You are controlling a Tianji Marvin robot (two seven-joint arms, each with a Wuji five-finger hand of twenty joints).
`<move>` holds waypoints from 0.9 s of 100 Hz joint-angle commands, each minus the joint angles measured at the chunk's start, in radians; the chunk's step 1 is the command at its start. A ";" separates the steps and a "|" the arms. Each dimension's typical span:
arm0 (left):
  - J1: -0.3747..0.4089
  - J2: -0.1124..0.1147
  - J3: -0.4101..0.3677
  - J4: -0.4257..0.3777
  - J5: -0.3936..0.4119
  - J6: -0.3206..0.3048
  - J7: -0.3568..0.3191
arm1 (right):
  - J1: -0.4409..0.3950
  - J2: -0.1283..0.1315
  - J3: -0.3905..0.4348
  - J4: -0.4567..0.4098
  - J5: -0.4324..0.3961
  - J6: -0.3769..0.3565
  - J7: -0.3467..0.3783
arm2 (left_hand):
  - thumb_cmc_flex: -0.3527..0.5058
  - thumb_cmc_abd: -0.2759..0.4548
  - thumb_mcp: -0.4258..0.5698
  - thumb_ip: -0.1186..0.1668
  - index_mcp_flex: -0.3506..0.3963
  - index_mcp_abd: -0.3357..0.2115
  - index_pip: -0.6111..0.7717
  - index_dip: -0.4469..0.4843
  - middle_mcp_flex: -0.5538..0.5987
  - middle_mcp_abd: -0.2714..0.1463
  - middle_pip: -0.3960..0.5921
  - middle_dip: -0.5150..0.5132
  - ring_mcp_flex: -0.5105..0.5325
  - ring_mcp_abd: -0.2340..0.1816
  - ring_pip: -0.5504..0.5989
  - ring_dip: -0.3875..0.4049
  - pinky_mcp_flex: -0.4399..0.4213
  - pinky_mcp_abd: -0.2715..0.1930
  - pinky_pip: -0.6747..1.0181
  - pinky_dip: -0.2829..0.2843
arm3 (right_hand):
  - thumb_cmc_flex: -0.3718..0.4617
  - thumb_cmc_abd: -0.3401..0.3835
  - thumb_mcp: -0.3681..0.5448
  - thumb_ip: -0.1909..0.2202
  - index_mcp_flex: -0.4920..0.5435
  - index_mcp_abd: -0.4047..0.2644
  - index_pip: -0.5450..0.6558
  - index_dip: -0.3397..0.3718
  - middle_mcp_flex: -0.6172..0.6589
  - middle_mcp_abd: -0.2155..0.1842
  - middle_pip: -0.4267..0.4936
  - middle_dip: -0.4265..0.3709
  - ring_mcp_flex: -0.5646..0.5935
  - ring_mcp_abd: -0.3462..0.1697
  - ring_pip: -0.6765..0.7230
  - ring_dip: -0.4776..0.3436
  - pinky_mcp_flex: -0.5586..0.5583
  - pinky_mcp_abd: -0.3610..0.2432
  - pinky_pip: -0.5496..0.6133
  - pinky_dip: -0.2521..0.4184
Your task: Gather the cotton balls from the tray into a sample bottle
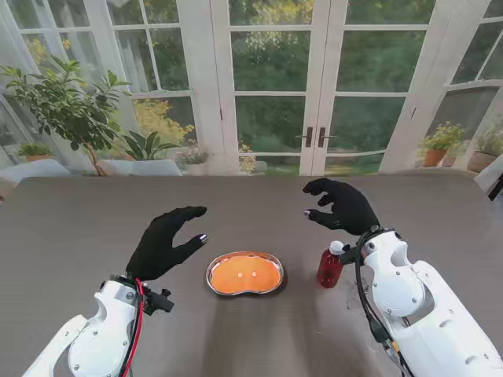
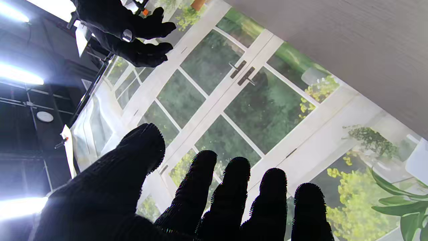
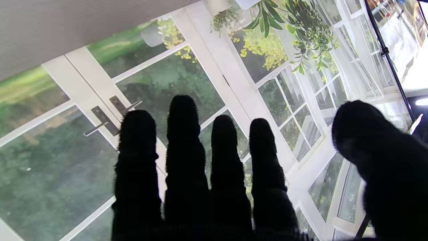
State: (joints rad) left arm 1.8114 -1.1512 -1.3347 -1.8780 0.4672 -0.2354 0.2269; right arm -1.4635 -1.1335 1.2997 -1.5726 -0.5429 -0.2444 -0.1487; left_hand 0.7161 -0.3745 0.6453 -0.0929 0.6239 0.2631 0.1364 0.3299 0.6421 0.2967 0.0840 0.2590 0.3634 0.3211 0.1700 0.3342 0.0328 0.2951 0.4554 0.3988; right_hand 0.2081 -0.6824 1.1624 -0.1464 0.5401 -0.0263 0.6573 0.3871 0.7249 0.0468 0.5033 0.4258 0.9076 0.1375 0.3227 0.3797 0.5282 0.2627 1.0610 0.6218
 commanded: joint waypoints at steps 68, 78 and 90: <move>0.004 0.002 0.000 -0.010 -0.004 -0.001 -0.042 | -0.021 0.021 0.015 -0.047 -0.116 0.036 0.059 | -0.027 -0.017 -0.023 0.021 -0.018 -0.026 -0.013 -0.012 -0.017 -0.021 -0.004 -0.012 -0.012 -0.024 -0.020 -0.006 0.093 -0.005 -0.234 0.066 | -0.035 -0.039 -0.028 -0.018 0.038 -0.062 -0.023 -0.027 -0.052 -0.020 -0.045 -0.014 -0.137 0.018 -0.058 -0.031 -0.112 -0.013 -0.067 -0.018; 0.002 0.003 0.001 -0.011 -0.004 0.000 -0.046 | -0.028 0.032 0.022 -0.063 -0.162 0.053 0.091 | -0.027 -0.017 -0.024 0.022 -0.015 -0.025 -0.012 -0.012 -0.012 -0.019 -0.002 -0.010 -0.009 -0.019 -0.018 -0.004 0.096 -0.001 -0.237 0.076 | -0.040 -0.059 -0.038 -0.020 0.052 -0.069 -0.036 -0.027 -0.067 -0.020 -0.054 -0.014 -0.151 0.018 -0.063 -0.033 -0.131 -0.012 -0.083 -0.016; 0.003 0.005 -0.001 -0.013 -0.002 0.004 -0.052 | -0.026 0.046 0.020 -0.066 -0.215 0.061 0.135 | -0.026 -0.015 -0.026 0.022 -0.011 -0.022 -0.011 -0.011 -0.007 -0.014 0.000 -0.008 -0.005 -0.016 -0.014 -0.001 0.099 0.003 -0.239 0.087 | -0.046 -0.087 -0.045 -0.023 0.057 -0.077 -0.055 -0.026 -0.077 -0.017 -0.060 -0.012 -0.153 0.019 -0.062 -0.031 -0.136 -0.015 -0.092 -0.008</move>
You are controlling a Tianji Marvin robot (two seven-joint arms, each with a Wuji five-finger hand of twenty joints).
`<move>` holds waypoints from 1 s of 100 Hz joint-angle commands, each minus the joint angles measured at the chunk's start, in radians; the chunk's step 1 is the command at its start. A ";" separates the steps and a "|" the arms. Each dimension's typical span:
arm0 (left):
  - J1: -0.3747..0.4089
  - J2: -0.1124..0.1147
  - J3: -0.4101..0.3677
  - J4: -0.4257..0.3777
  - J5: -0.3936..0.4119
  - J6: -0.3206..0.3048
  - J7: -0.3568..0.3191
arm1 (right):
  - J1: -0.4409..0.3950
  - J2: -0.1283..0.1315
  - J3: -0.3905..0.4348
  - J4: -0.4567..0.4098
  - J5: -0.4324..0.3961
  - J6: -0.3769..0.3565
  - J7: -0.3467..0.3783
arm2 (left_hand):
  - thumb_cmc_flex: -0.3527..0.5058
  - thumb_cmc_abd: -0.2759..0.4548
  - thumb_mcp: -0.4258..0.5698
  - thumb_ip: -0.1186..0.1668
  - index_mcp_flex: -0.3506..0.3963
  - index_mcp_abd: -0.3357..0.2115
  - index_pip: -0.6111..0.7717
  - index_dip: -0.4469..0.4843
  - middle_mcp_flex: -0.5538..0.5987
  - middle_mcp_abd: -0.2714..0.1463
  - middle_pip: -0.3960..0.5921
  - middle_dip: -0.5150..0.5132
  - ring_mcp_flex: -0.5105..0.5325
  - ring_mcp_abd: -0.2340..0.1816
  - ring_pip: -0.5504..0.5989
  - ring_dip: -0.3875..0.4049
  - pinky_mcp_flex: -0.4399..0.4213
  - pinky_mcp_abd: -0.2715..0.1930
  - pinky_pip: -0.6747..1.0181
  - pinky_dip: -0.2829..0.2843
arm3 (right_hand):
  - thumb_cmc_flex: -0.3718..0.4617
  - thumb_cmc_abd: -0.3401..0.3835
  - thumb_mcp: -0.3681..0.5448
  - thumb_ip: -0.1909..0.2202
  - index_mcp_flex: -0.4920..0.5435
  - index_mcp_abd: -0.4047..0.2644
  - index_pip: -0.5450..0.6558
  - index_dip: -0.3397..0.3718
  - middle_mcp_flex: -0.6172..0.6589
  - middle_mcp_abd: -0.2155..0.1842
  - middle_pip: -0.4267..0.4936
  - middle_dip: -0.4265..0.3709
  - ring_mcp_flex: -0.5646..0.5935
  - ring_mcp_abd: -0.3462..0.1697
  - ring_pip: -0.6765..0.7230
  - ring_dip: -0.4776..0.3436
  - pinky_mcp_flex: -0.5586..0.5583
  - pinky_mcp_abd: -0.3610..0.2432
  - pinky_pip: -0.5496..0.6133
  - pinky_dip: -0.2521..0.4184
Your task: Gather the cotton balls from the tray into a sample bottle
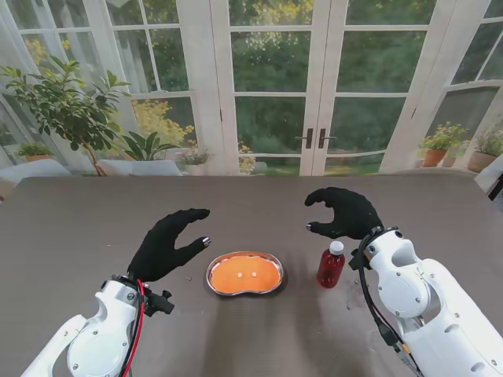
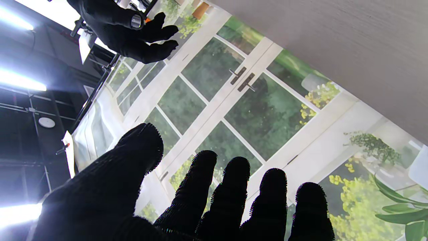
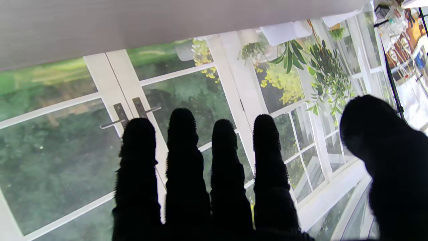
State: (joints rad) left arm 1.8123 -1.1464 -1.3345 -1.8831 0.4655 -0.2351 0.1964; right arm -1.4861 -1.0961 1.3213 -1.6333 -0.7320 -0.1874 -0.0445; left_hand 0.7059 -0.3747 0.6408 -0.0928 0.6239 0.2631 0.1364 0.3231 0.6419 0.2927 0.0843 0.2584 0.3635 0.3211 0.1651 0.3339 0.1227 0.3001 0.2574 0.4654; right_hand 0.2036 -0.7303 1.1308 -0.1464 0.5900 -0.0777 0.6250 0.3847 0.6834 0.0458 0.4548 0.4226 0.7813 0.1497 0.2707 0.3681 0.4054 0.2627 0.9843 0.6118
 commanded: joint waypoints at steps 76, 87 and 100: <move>0.004 0.001 -0.002 -0.013 -0.013 0.009 -0.034 | -0.003 0.060 0.026 0.011 -0.306 -0.019 0.163 | -0.017 -0.012 -0.027 0.022 -0.003 -0.020 -0.009 -0.002 0.015 0.002 0.003 0.006 0.010 -0.006 0.004 0.010 0.024 0.007 -0.049 0.059 | -0.082 -0.172 0.047 -0.053 0.051 -0.055 -0.050 0.025 -0.001 -0.039 0.121 0.128 0.153 -0.059 0.338 0.206 0.129 -0.071 0.200 0.150; 0.004 0.001 -0.001 -0.013 -0.014 0.010 -0.035 | -0.016 0.063 0.036 0.013 -0.314 -0.028 0.169 | -0.016 -0.012 -0.028 0.023 -0.002 -0.020 -0.008 -0.002 0.017 0.004 0.004 0.007 0.011 -0.003 0.005 0.011 0.025 0.008 -0.050 0.062 | -0.083 -0.178 0.048 -0.055 0.054 -0.052 -0.044 0.029 0.007 -0.038 0.122 0.130 0.177 -0.066 0.358 0.211 0.150 -0.070 0.223 0.158; 0.001 0.002 0.002 -0.012 -0.017 0.010 -0.041 | -0.015 0.065 0.033 0.029 -0.332 -0.044 0.159 | -0.017 -0.011 -0.030 0.023 -0.002 -0.019 -0.008 -0.002 0.017 0.005 0.003 0.008 0.012 -0.004 0.006 0.011 0.026 0.008 -0.050 0.064 | -0.084 -0.188 0.055 -0.055 0.061 -0.054 -0.038 0.032 0.021 -0.039 0.124 0.132 0.206 -0.077 0.369 0.211 0.178 -0.073 0.246 0.163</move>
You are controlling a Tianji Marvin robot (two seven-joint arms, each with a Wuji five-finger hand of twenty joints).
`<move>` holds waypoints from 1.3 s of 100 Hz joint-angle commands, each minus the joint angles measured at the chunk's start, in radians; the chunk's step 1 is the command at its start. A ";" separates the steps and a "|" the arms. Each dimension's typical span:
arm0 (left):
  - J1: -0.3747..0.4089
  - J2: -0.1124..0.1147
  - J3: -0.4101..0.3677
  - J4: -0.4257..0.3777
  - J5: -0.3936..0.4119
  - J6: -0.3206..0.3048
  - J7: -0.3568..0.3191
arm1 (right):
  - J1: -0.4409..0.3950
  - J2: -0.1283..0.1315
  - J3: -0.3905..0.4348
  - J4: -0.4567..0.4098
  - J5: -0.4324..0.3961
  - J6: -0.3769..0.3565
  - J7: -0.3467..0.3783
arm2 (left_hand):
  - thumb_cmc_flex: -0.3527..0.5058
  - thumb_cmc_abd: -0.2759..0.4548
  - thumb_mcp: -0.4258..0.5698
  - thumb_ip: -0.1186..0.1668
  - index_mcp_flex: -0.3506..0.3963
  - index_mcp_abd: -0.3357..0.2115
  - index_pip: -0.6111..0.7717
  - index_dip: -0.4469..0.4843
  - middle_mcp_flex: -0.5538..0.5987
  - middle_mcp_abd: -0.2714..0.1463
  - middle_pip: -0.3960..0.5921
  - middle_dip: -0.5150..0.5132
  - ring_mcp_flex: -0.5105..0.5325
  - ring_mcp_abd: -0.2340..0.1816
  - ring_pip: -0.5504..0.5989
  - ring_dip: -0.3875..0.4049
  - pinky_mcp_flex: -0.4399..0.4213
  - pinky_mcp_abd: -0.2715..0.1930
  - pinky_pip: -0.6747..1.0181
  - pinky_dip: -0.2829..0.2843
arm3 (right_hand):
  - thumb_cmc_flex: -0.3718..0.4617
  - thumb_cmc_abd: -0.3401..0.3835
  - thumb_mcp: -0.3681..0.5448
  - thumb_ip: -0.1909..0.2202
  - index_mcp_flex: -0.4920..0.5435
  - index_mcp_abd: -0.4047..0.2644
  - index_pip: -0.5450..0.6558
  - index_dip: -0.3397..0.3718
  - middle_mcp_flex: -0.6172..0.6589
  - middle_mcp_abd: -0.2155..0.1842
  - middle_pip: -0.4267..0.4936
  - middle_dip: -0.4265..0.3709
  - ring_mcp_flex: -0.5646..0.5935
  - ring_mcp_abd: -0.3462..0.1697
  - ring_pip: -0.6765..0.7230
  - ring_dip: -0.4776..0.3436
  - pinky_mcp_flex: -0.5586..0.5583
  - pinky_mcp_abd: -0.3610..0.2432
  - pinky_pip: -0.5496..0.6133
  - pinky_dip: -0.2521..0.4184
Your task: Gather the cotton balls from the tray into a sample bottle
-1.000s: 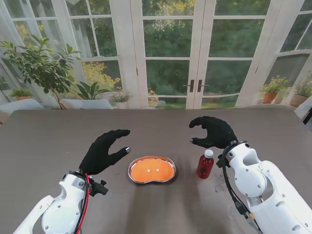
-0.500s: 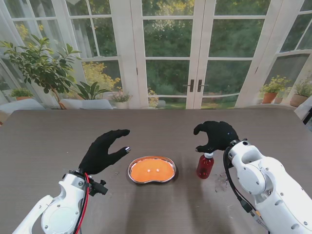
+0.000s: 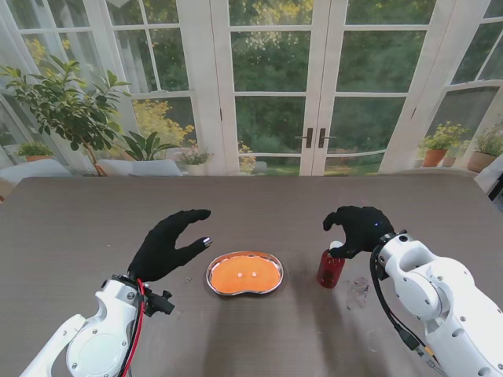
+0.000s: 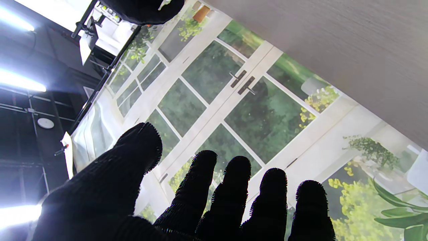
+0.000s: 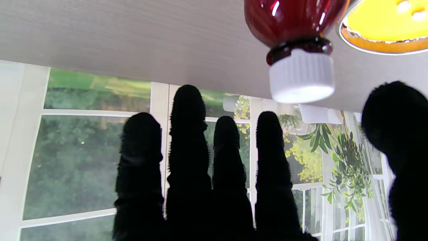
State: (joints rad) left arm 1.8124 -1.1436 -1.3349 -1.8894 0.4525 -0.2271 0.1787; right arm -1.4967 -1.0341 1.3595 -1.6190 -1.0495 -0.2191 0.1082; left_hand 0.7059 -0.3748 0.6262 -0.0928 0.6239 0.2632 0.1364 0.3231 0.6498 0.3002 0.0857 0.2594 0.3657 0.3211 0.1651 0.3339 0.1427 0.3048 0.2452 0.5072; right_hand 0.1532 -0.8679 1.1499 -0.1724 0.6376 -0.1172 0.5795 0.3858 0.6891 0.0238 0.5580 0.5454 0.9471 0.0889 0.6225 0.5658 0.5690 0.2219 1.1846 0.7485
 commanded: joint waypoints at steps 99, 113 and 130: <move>-0.001 0.002 0.010 -0.007 -0.018 0.011 -0.043 | 0.039 0.003 -0.061 0.117 -0.009 -0.036 -0.056 | -0.018 -0.003 -0.025 0.024 0.000 -0.020 -0.008 -0.002 0.011 0.002 0.001 0.010 0.015 0.001 0.008 0.013 0.011 0.007 -0.041 0.033 | 0.123 0.055 0.147 -0.012 0.156 -0.009 0.187 0.079 0.324 -0.032 0.187 0.113 0.371 -0.096 0.301 0.105 0.333 -0.072 0.370 0.017; 0.000 0.002 0.009 -0.008 -0.020 0.013 -0.045 | 0.041 0.003 -0.065 0.121 -0.002 -0.046 -0.061 | -0.017 -0.002 -0.028 0.025 0.000 -0.018 -0.008 -0.001 0.011 0.003 0.001 0.010 0.014 0.001 0.007 0.013 0.011 0.007 -0.042 0.033 | 0.182 0.080 0.159 -0.131 0.152 0.032 0.295 -0.039 0.383 -0.043 0.206 0.136 0.370 -0.101 0.374 0.100 0.359 -0.065 0.390 0.005; 0.001 0.003 0.008 -0.010 -0.022 0.015 -0.047 | 0.047 0.001 -0.073 0.135 0.005 -0.059 -0.082 | -0.018 0.000 -0.031 0.025 0.003 -0.017 -0.007 -0.001 0.011 0.007 0.000 0.010 0.013 0.002 0.006 0.013 0.011 0.008 -0.042 0.034 | 0.261 0.028 0.171 -0.196 0.174 0.025 0.482 -0.139 0.475 -0.057 0.234 0.202 0.373 -0.125 0.512 0.136 0.416 -0.066 0.430 0.013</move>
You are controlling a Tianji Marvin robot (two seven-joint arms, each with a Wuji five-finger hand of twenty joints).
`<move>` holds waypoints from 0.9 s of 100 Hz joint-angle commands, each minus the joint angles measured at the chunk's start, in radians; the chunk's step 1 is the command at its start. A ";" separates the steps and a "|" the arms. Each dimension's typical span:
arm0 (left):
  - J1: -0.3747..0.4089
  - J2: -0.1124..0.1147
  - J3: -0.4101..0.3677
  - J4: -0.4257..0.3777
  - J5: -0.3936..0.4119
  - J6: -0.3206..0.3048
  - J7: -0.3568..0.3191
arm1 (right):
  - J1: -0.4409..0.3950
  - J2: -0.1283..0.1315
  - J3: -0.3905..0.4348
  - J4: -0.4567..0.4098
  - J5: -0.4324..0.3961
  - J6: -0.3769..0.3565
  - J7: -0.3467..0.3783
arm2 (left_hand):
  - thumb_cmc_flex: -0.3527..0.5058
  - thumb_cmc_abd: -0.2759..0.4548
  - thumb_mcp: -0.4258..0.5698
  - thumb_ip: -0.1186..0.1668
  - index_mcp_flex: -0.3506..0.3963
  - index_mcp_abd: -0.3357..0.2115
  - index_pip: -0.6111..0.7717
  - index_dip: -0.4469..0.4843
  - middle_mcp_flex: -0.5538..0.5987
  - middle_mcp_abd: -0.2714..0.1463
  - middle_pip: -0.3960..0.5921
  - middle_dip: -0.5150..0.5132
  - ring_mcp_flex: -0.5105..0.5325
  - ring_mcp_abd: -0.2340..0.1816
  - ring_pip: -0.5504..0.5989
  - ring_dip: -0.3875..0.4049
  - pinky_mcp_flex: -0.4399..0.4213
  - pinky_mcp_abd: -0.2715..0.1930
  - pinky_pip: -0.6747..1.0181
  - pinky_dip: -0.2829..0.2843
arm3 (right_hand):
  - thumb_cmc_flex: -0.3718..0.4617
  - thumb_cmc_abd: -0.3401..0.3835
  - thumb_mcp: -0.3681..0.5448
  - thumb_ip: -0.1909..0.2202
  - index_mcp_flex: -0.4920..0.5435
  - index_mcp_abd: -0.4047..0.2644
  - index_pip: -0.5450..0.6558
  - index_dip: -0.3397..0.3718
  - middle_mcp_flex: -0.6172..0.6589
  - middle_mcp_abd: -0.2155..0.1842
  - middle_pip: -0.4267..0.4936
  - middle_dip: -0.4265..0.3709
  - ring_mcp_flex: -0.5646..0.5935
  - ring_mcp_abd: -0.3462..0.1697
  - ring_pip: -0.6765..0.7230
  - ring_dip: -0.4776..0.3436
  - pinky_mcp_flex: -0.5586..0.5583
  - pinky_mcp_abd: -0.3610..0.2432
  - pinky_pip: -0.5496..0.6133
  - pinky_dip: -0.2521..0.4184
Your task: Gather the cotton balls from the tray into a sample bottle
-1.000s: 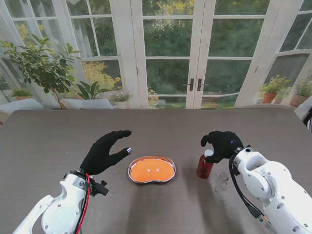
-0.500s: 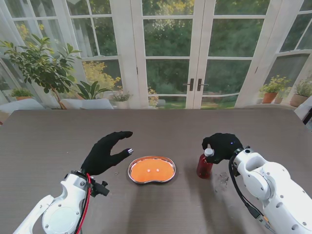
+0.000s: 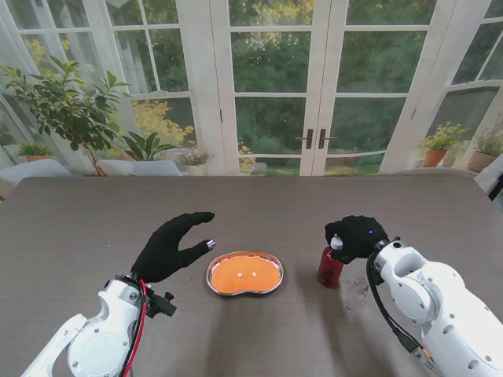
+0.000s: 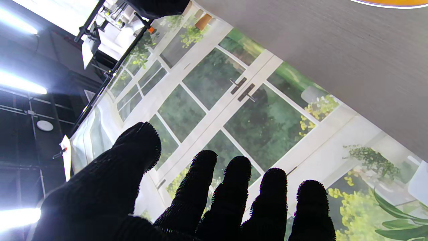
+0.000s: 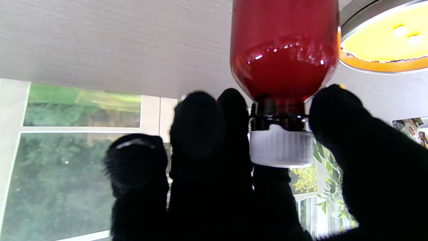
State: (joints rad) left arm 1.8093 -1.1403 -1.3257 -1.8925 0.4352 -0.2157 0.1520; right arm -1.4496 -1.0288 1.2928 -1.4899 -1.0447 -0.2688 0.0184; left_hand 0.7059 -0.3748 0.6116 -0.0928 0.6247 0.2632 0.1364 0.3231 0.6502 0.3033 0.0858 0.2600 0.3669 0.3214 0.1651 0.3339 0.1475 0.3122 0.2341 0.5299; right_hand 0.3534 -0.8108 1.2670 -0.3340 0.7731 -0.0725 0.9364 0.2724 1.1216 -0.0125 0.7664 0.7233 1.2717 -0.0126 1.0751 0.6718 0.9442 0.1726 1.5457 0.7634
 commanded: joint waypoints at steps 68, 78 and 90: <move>-0.002 0.000 0.008 -0.001 -0.017 0.013 -0.030 | 0.005 -0.014 -0.011 0.007 0.093 0.006 0.031 | -0.011 0.005 -0.023 0.027 0.005 -0.012 -0.008 -0.001 0.013 0.008 0.000 0.011 0.011 0.004 0.005 0.013 0.005 0.001 -0.032 0.013 | 0.166 -0.046 0.143 -0.011 0.053 -0.043 0.351 0.003 0.097 -0.012 0.145 0.158 0.051 -0.117 0.246 0.127 0.165 -0.128 0.055 0.047; -0.008 0.000 0.013 0.005 -0.018 0.016 -0.031 | 0.006 -0.020 -0.009 0.001 0.124 0.019 0.031 | -0.011 0.004 -0.022 0.027 0.003 -0.011 -0.008 -0.001 0.012 0.006 0.000 0.011 0.010 0.003 0.005 0.013 0.004 -0.001 -0.033 0.013 | 0.171 -0.047 0.146 -0.011 0.050 -0.038 0.357 0.002 0.096 -0.007 0.147 0.162 0.051 -0.119 0.250 0.132 0.172 -0.130 0.051 0.050; -0.016 0.000 0.022 0.014 -0.019 0.019 -0.032 | 0.012 -0.025 -0.008 -0.009 0.153 0.039 0.034 | -0.011 -0.002 -0.017 0.027 0.000 -0.009 -0.010 -0.002 0.005 0.004 -0.002 0.010 0.004 0.001 0.003 0.013 0.002 -0.006 -0.034 0.012 | 0.173 -0.048 0.145 -0.012 0.049 -0.036 0.360 0.002 0.094 -0.003 0.149 0.165 0.051 -0.120 0.255 0.136 0.173 -0.134 0.052 0.055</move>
State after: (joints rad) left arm 1.7960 -1.1383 -1.3080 -1.8835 0.4204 -0.2020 0.1420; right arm -1.4402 -1.0457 1.2842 -1.4828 -0.8927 -0.2390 0.0379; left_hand 0.7059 -0.3748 0.6021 -0.0928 0.6270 0.2632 0.1364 0.3231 0.6518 0.3105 0.0858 0.2612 0.3669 0.3289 0.1651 0.3339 0.1476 0.3133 0.2339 0.5305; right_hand 0.4031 -0.9199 1.2670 -0.3766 0.7893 -0.0618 1.0880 0.2179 1.1929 0.0024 0.8501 0.8669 1.2834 -0.0453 1.2915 0.7841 1.0759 0.0987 1.5698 0.7900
